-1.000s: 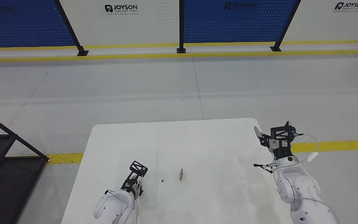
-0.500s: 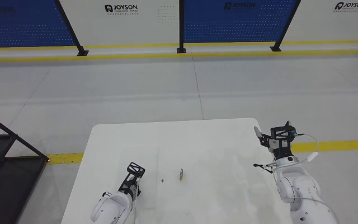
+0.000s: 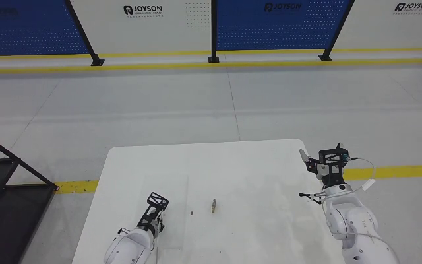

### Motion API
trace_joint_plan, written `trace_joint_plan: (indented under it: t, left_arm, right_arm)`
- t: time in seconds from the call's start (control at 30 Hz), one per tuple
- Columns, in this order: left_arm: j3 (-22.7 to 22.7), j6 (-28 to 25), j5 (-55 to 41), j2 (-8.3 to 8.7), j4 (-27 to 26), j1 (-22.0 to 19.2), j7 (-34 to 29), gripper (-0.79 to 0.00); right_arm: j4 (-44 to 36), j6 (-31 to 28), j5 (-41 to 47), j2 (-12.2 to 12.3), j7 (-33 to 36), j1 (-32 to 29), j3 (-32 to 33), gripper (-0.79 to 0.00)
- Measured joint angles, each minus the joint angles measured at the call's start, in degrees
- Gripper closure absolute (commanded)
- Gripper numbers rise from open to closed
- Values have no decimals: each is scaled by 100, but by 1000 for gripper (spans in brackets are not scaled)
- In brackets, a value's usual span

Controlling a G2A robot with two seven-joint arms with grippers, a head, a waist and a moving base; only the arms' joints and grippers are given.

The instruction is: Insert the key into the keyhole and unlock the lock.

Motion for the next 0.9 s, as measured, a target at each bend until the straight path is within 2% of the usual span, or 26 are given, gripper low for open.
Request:
trace_joint_plan:
  t: [0.3,0.5,0.63,0.73,0.9]
  left_arm:
    - [-33,-3,6,-1,-37,42,38,-95]
    - [-39,30,56,-3,-50,75,63,-95]
    - [-55,63,72,-5,-73,113,99,-68]
    - [-68,70,68,-6,-86,137,121,0]
    - [-86,75,83,-6,-116,176,157,0]
  right_arm:
    - [0,0,0,0,0,0,0,-785]
    - [0,0,0,0,0,0,0,-785]
    - [0,0,0,0,0,0,0,-785]
    - [0,0,0,0,0,0,0,-785]
    - [0,0,0,0,0,0,0,-785]
